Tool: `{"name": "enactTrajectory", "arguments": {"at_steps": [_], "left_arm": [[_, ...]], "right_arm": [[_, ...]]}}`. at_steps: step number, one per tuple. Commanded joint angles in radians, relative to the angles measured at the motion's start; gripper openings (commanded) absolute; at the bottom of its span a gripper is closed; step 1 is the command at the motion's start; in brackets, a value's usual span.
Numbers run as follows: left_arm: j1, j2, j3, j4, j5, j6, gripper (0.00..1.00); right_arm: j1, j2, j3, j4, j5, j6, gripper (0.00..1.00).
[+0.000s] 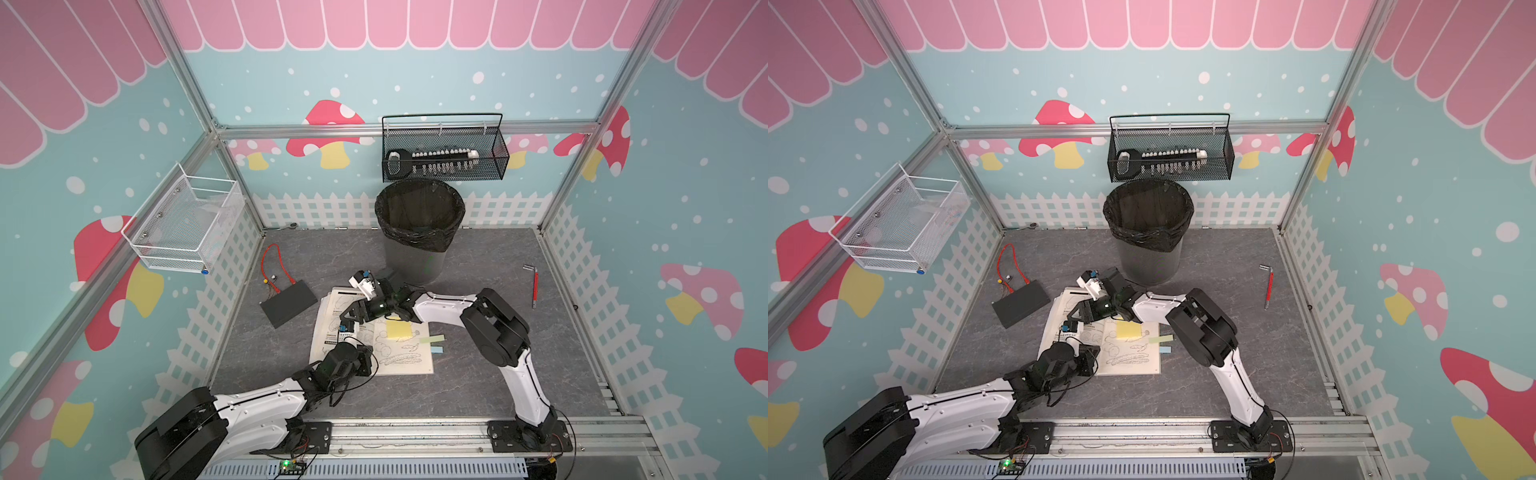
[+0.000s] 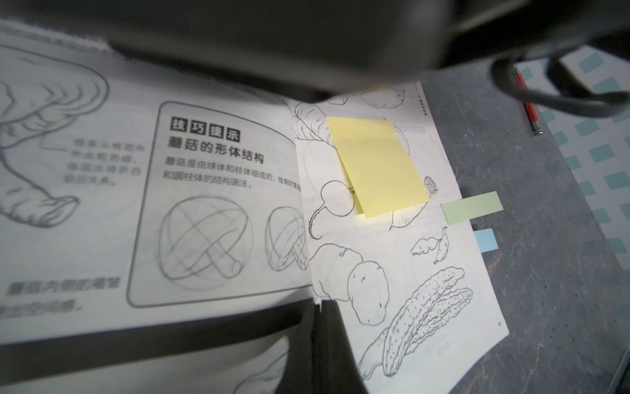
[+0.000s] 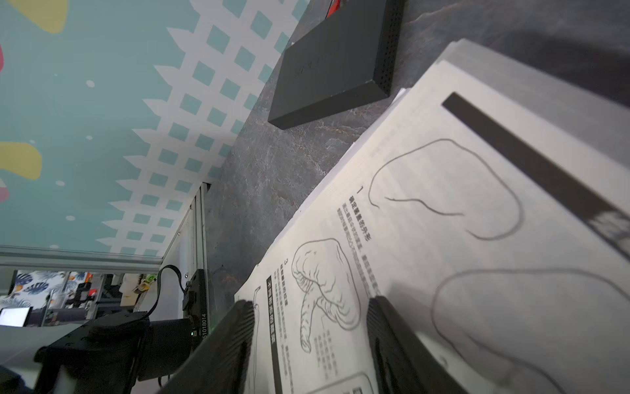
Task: Peel off the used sticky note
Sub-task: Turn the page of the book at the center of the board, then tear off the note from the book.
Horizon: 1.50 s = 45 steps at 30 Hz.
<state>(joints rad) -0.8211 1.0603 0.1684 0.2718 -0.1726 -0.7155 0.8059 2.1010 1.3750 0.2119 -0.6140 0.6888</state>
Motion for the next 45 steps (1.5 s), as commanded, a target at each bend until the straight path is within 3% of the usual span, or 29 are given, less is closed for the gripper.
{"name": "enactTrajectory", "arguments": {"at_steps": [1, 3, 7, 20, 38, 45], "left_arm": [[-0.002, -0.003, -0.030, -0.026, -0.026, -0.020, 0.00], [-0.002, -0.005, -0.034, -0.021, -0.022, -0.022, 0.00], [-0.002, 0.001, -0.039, -0.004, -0.018, -0.022, 0.00], [-0.002, 0.076, -0.035, 0.061, 0.007, -0.022, 0.00], [-0.002, 0.092, -0.041, 0.075, 0.005, -0.019, 0.00], [-0.002, 0.101, -0.037, 0.075, 0.009, -0.015, 0.00]], "right_arm": [[-0.034, -0.173, -0.115, -0.038, 0.149, 0.002, 0.70], [-0.043, -0.268, -0.212, -0.065, 0.206, 0.008, 0.76], [-0.053, -0.380, -0.359, -0.094, 0.237, 0.026, 0.78], [-0.096, -0.512, -0.689, -0.003, 0.247, 0.142, 0.78], [-0.101, -0.373, -0.717, 0.171, 0.197, 0.216, 0.77], [-0.102, -0.374, -0.734, 0.218, 0.237, 0.260, 0.69]]}}
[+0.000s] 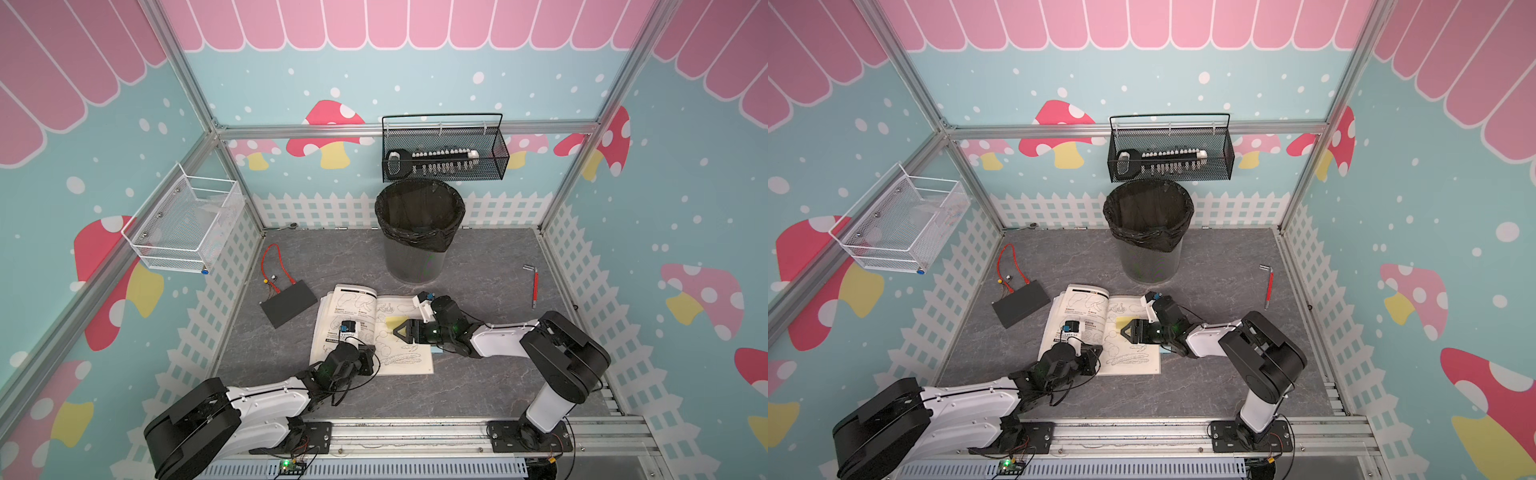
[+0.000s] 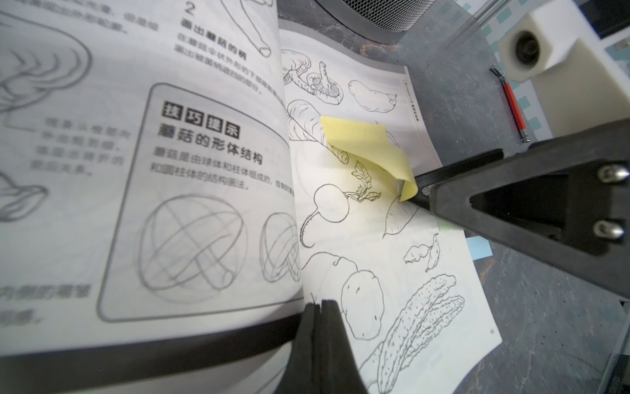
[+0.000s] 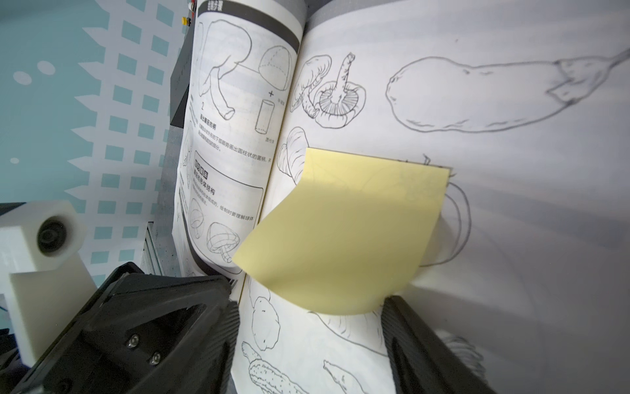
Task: Peel off the used sticky note
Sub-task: Tear off the note from the book.
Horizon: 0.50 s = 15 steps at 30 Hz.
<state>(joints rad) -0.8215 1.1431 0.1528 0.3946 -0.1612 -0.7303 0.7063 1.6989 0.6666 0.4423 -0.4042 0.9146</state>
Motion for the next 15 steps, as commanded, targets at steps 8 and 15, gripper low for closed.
{"name": "enactTrajectory", "arguments": {"at_steps": [8, 15], "left_arm": [[-0.002, 0.024, -0.021, -0.048, 0.004, 0.004, 0.00], [-0.002, 0.029, -0.024, -0.048, 0.012, 0.009, 0.00]], "right_arm": [[-0.002, -0.015, -0.050, 0.030, 0.130, 0.127, 0.73], [-0.002, -0.001, -0.106, 0.108, 0.163, 0.256, 0.72]]}}
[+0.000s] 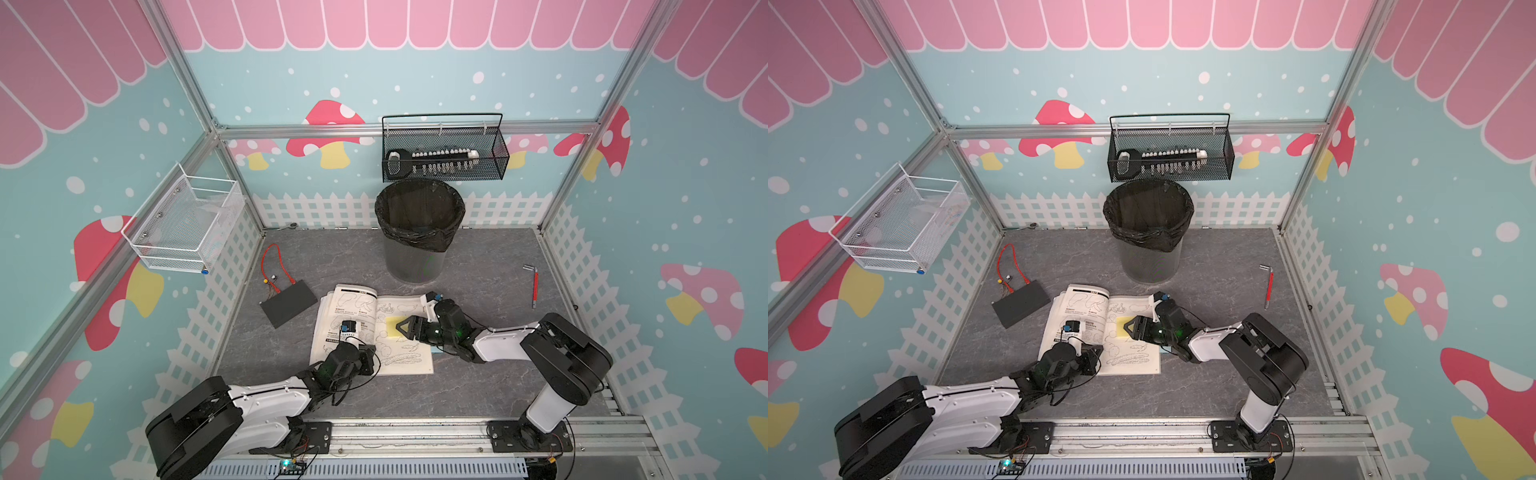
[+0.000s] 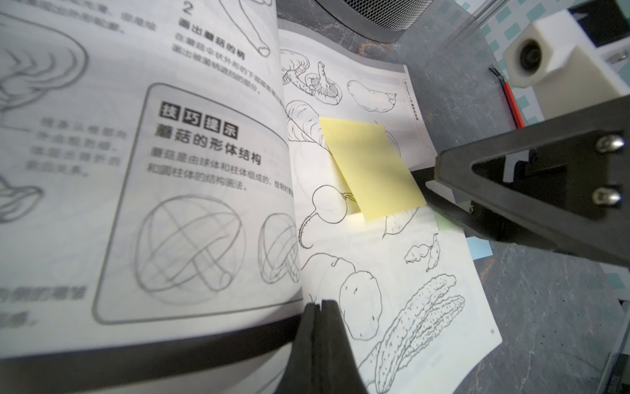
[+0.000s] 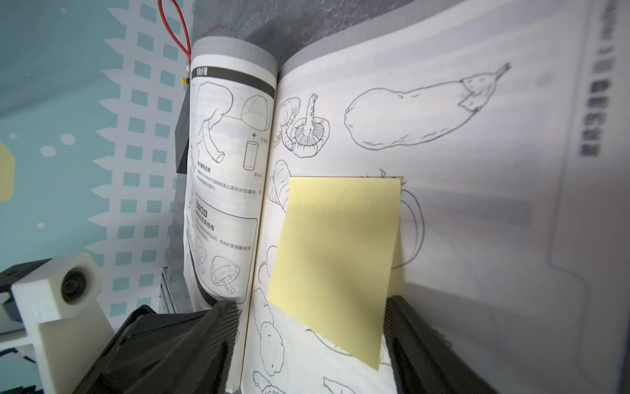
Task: Peel off the used sticky note
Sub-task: Tear off the note from the book.
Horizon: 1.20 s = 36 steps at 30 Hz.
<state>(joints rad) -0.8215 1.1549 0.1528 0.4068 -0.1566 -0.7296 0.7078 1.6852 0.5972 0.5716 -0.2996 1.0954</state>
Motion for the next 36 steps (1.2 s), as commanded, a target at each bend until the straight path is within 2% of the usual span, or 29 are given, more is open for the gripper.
{"name": "enactTrajectory", "arguments": {"at_steps": [1, 10, 17, 18, 27, 36], "left_arm": [[-0.002, 0.017, -0.024, -0.060, 0.006, 0.007, 0.00], [-0.001, 0.022, -0.024, -0.057, 0.005, 0.007, 0.00], [-0.001, 0.023, -0.029, -0.053, 0.005, 0.006, 0.00], [-0.002, 0.023, -0.029, -0.053, 0.005, 0.006, 0.00], [-0.003, 0.025, -0.031, -0.052, 0.005, 0.003, 0.00], [-0.001, 0.026, -0.038, -0.054, 0.005, -0.003, 0.00]], "right_arm": [[-0.003, 0.022, -0.035, -0.018, 0.058, 0.081, 0.72], [0.006, 0.102, 0.002, 0.041, 0.012, 0.098, 0.60], [0.012, 0.096, 0.009, 0.033, 0.029, 0.098, 0.53], [0.012, 0.096, 0.009, 0.031, 0.034, 0.098, 0.50], [0.012, 0.109, 0.028, 0.022, 0.040, 0.093, 0.00], [0.000, -0.007, 0.068, -0.058, 0.097, 0.046, 0.00]]}}
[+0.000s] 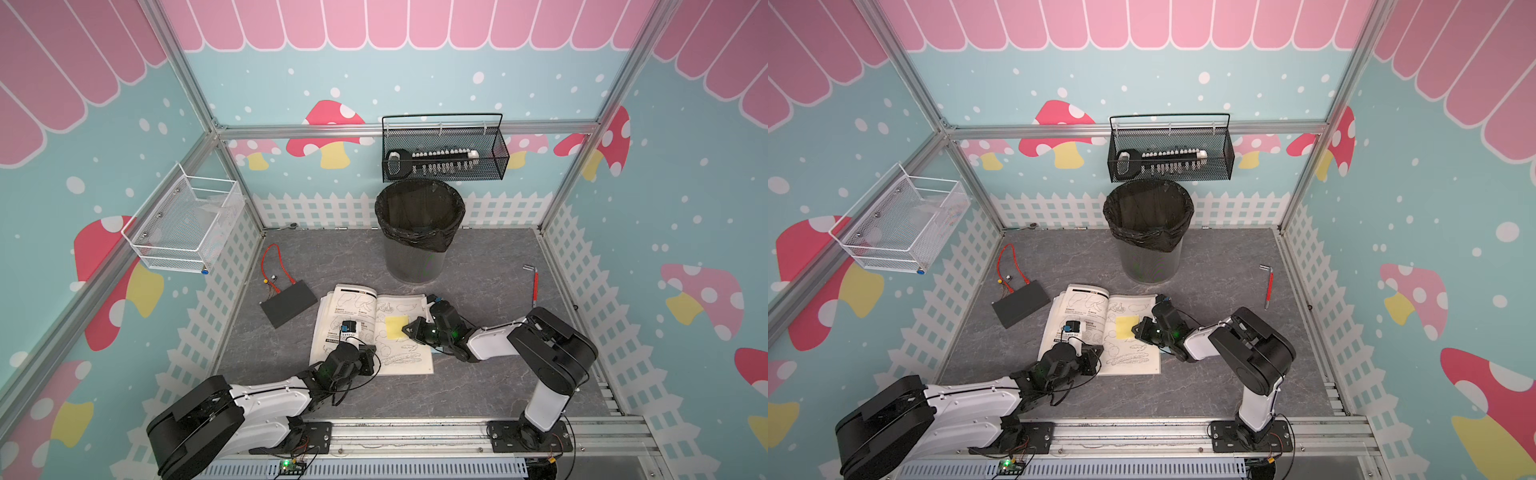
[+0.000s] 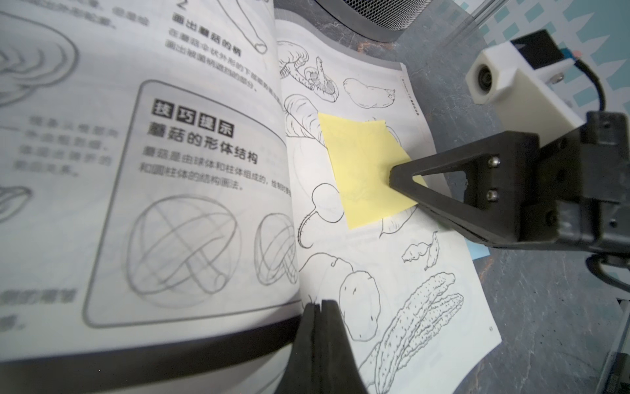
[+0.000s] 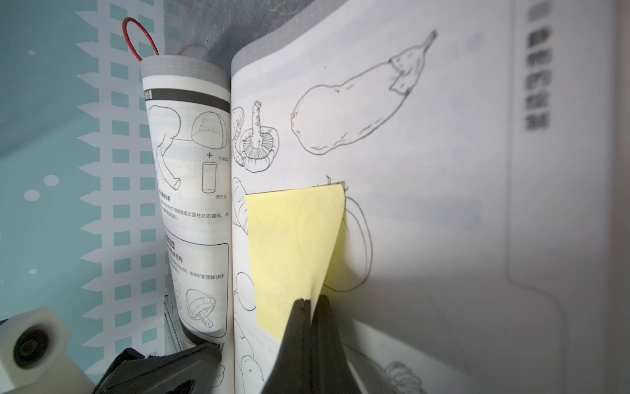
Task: Peel off the used sticky note
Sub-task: Tear off the note from the book, then place the note in the trash bin.
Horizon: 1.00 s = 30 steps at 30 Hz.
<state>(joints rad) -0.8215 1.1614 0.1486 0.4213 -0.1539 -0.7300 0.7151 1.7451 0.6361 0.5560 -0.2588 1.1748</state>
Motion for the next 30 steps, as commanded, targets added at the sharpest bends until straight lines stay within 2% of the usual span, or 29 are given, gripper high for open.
{"name": "enactTrajectory", "arguments": {"at_steps": [1, 10, 15, 19, 24, 30], "left_arm": [[-0.002, 0.020, -0.035, -0.068, 0.001, -0.006, 0.00], [-0.002, 0.020, -0.040, -0.069, 0.001, -0.009, 0.00], [-0.002, 0.016, -0.038, -0.069, 0.001, -0.011, 0.00], [-0.002, 0.011, -0.040, -0.067, 0.001, -0.011, 0.00], [-0.002, 0.007, -0.040, -0.065, 0.004, -0.011, 0.00], [-0.002, 0.003, -0.040, -0.062, 0.005, -0.012, 0.00]], "right_arm": [[-0.012, -0.093, 0.031, -0.059, 0.069, -0.046, 0.00], [-0.075, -0.335, 0.024, -0.206, 0.156, -0.144, 0.00], [-0.078, -0.440, 0.177, -0.383, 0.177, -0.295, 0.00], [-0.090, -0.493, 0.383, -0.520, 0.212, -0.437, 0.00], [-0.148, -0.438, 0.668, -0.643, 0.233, -0.585, 0.00], [-0.256, -0.229, 0.929, -0.721, 0.171, -0.671, 0.00]]}}
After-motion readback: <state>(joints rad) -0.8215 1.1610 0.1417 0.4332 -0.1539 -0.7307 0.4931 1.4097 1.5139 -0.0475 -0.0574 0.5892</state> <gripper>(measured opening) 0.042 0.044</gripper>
